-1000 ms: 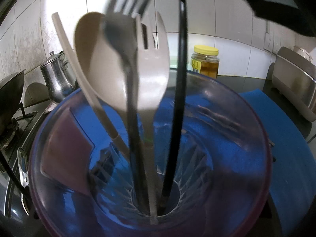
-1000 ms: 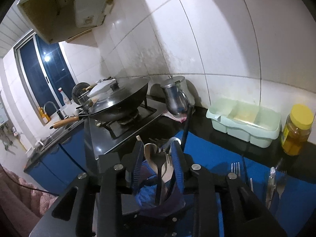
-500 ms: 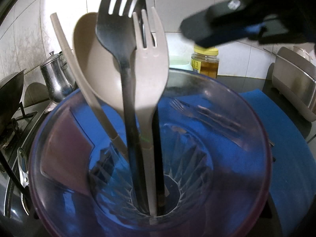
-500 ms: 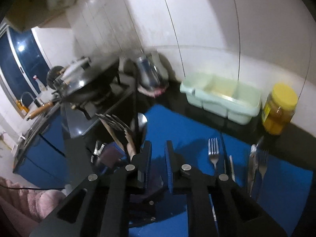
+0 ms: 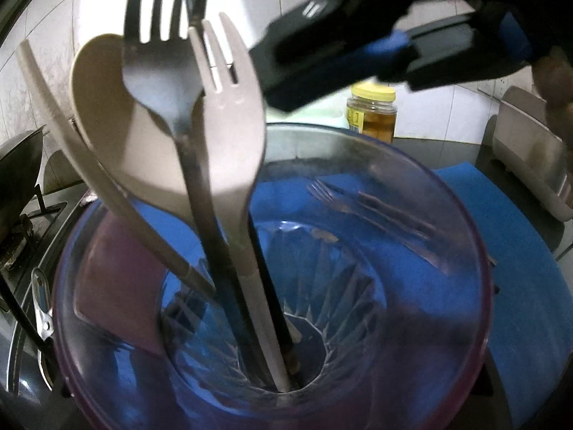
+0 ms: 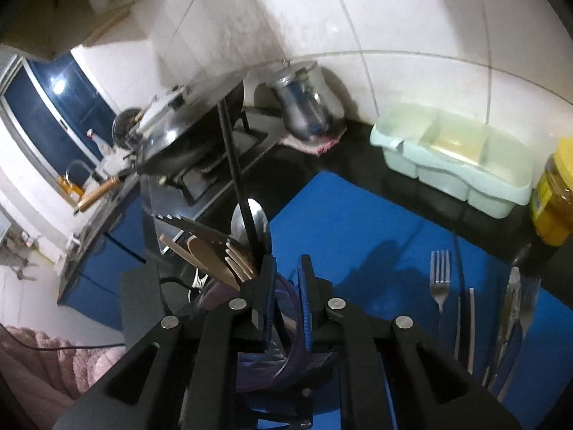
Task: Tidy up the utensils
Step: 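Open the right gripper and move it back over the blue mat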
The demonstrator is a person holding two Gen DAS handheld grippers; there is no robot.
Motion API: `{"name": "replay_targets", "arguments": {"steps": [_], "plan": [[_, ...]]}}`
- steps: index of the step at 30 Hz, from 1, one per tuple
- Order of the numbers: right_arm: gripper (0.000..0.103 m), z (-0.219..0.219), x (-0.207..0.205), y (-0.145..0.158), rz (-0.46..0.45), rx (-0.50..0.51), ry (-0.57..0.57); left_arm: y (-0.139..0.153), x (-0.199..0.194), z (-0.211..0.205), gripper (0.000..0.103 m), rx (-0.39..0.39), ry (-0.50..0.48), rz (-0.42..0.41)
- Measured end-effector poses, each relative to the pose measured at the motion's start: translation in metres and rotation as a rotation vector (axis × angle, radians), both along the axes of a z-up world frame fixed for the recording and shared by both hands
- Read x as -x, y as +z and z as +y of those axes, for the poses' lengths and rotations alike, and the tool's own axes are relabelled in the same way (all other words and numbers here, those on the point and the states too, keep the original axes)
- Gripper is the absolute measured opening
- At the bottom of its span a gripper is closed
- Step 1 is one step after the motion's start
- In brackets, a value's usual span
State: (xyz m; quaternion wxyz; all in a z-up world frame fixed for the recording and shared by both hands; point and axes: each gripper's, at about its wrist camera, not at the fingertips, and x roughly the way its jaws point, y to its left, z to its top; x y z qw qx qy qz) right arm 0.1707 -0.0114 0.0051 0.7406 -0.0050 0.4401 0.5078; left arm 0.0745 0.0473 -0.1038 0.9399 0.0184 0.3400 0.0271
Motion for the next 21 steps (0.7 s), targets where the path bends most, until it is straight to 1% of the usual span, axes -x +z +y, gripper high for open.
{"name": "replay_targets", "arguments": {"steps": [3, 5, 7, 10, 16, 21], "plan": [[0.015, -0.025, -0.003, 0.010, -0.027, -0.033, -0.069, 0.000, 0.000, 0.000, 0.084, 0.000, 0.000, 0.000], [0.016, -0.042, -0.006, 0.012, -0.048, -0.017, -0.122, 0.000, 0.000, 0.000, 0.084, 0.000, 0.000, 0.000], [0.016, -0.057, -0.010, 0.009, -0.050, 0.010, -0.165, 0.000, 0.000, 0.000, 0.084, 0.001, 0.000, 0.000], [0.016, -0.084, -0.018, -0.004, -0.020, 0.064, -0.238, 0.000, 0.000, 0.000, 0.084, 0.001, 0.000, 0.000], [0.017, -0.122, -0.031, -0.035, 0.019, 0.186, -0.346, 0.000, 0.000, 0.000, 0.084, 0.001, 0.000, 0.000], [0.017, -0.127, -0.034, -0.052, 0.051, 0.233, -0.353, 0.000, -0.001, 0.000, 0.084, 0.002, 0.000, 0.001]]}}
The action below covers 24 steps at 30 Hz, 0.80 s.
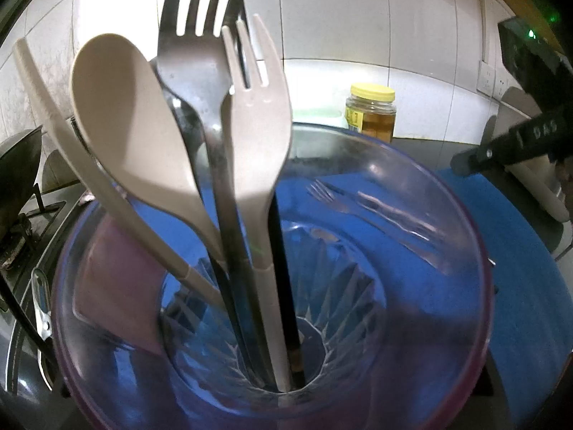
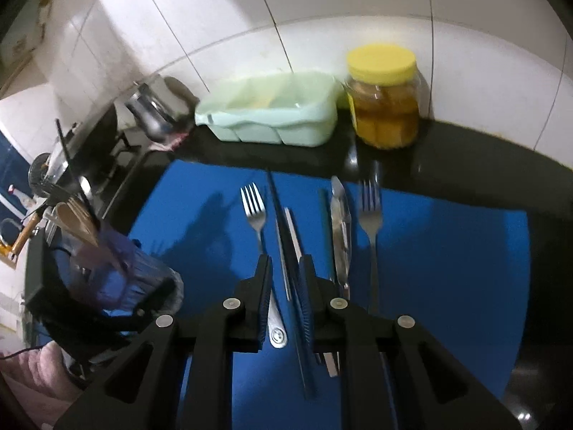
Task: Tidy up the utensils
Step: 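Open the right gripper and move it back over the blue mat, then grasp a metal knife on the mat with the right gripper and lift it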
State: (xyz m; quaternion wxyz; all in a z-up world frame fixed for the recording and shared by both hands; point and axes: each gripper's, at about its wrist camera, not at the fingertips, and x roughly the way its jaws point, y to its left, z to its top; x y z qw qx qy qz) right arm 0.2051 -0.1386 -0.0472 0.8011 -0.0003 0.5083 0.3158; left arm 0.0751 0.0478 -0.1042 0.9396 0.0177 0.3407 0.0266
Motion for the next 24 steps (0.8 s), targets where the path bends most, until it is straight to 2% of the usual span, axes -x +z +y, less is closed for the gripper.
{"name": "replay_targets", "arguments": {"steps": [8, 12, 15, 24], "plan": [[0.016, 0.025, -0.001, -0.024, 0.003, 0.100, 0.084, 0.000, -0.001, 0.000, 0.084, 0.001, 0.000, 0.002], [0.016, 0.035, -0.007, -0.034, -0.015, 0.187, 0.126, 0.000, -0.001, 0.001, 0.084, 0.001, 0.000, 0.002], [0.016, 0.036, -0.013, -0.036, -0.036, 0.237, 0.111, 0.000, -0.001, 0.001, 0.084, 0.002, 0.000, 0.002], [0.016, 0.018, -0.037, -0.041, -0.018, 0.280, 0.065, 0.000, -0.002, 0.002, 0.084, 0.004, 0.001, 0.006]]}}
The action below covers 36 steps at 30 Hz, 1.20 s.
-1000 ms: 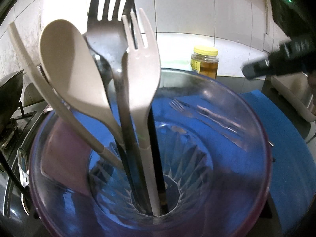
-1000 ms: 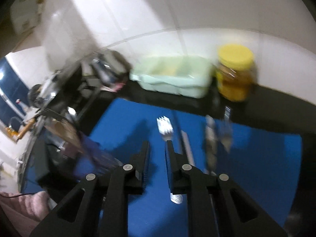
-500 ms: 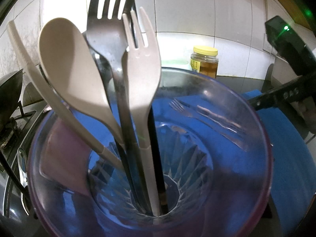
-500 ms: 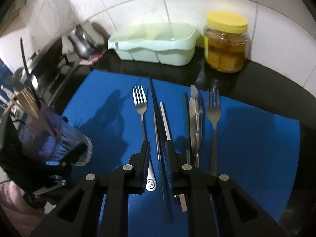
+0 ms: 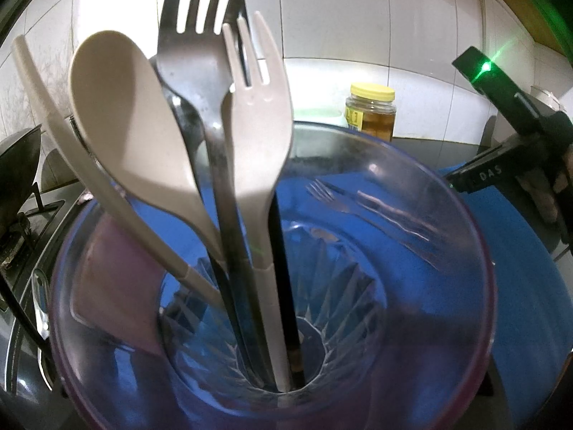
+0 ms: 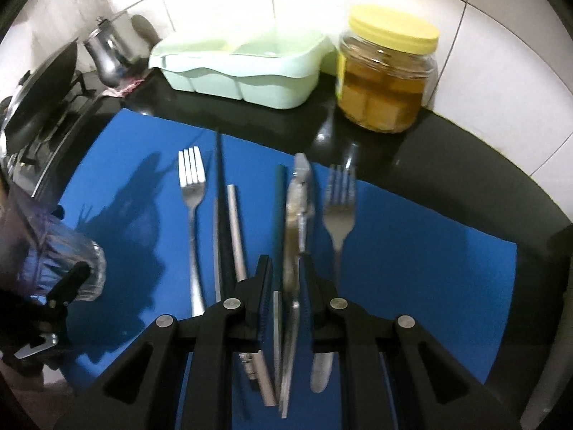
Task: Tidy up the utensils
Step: 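Grasp a metal knife on the mat with the right gripper and lift it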
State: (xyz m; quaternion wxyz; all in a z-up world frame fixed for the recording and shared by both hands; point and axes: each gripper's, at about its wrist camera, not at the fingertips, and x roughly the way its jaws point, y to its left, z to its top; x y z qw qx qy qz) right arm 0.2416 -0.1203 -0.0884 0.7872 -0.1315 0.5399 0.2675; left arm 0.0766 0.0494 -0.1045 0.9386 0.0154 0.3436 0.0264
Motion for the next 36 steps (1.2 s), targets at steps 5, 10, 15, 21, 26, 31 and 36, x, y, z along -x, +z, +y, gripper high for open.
{"name": "replay_targets", "arguments": {"steps": [5, 10, 15, 21, 26, 31, 36], "plan": [[0.016, 0.001, -0.012, -0.008, 0.044, 0.004, 0.014, -0.001, -0.001, -0.001, 0.084, 0.002, 0.000, 0.002], [0.016, 0.009, -0.025, -0.018, 0.071, 0.044, 0.041, -0.001, -0.002, 0.000, 0.083, 0.004, 0.001, 0.002], [0.016, 0.022, -0.033, -0.022, 0.087, 0.085, 0.101, 0.000, -0.001, 0.000, 0.083, 0.004, 0.002, 0.003], [0.014, 0.039, -0.038, -0.022, 0.102, 0.141, 0.163, 0.000, 0.000, 0.000, 0.082, 0.005, 0.003, 0.003], [0.006, 0.046, -0.031, -0.023, 0.065, 0.146, 0.136, 0.000, 0.000, 0.001, 0.081, 0.010, 0.007, 0.010], [0.006, 0.028, -0.020, -0.011, 0.000, 0.073, 0.043, 0.000, -0.002, 0.001, 0.081, 0.013, 0.006, 0.015], [0.006, 0.005, 0.001, 0.022, -0.085, -0.029, -0.053, 0.000, -0.002, 0.002, 0.080, 0.018, 0.004, 0.015]]}}
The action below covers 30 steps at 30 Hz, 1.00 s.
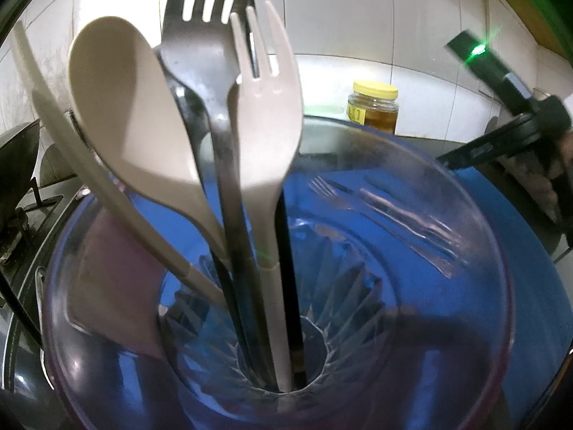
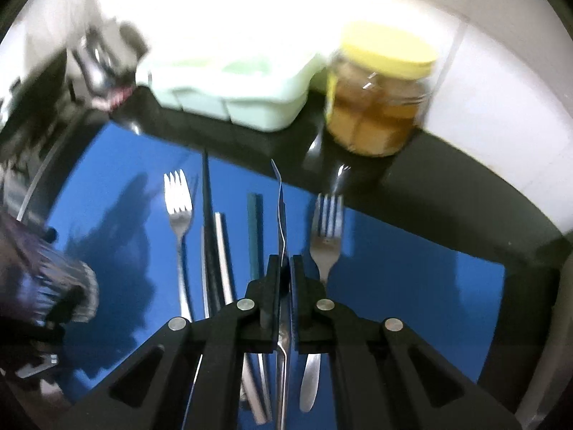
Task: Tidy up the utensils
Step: 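Grasp a metal knife on the mat with the right gripper and lift it, then carry the metal knife with the right gripper over the glass cup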
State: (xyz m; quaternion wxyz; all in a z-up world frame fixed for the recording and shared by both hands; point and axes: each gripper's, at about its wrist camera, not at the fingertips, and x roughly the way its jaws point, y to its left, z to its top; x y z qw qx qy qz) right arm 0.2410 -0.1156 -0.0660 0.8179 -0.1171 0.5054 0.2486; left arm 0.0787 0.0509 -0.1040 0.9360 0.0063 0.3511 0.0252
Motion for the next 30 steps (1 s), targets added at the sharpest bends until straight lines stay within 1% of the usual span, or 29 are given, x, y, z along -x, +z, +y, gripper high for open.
{"name": "replay_targets", "arguments": {"steps": [3, 9, 16, 23, 27, 30], "plan": [[0.006, -0.011, 0.021, 0.022, -0.072, -0.050, -0.037, 0.000, 0.000, 0.000, 0.080, 0.003, 0.002, 0.000], [0.006, -0.033, 0.060, 0.063, -0.164, -0.188, -0.115, 0.000, 0.001, 0.002, 0.079, 0.005, 0.001, 0.000], [0.006, -0.044, 0.096, 0.094, -0.260, -0.320, -0.171, 0.000, 0.001, 0.002, 0.079, 0.005, 0.001, 0.000], [0.006, -0.043, 0.115, 0.117, -0.333, -0.410, -0.189, 0.001, 0.001, 0.001, 0.079, 0.006, 0.001, 0.000], [0.006, -0.036, 0.120, 0.125, -0.364, -0.423, -0.182, 0.001, 0.001, 0.001, 0.079, 0.006, 0.001, 0.000], [0.006, -0.030, 0.122, 0.129, -0.365, -0.440, -0.163, 0.001, 0.001, 0.001, 0.079, 0.006, 0.001, 0.000]]}}
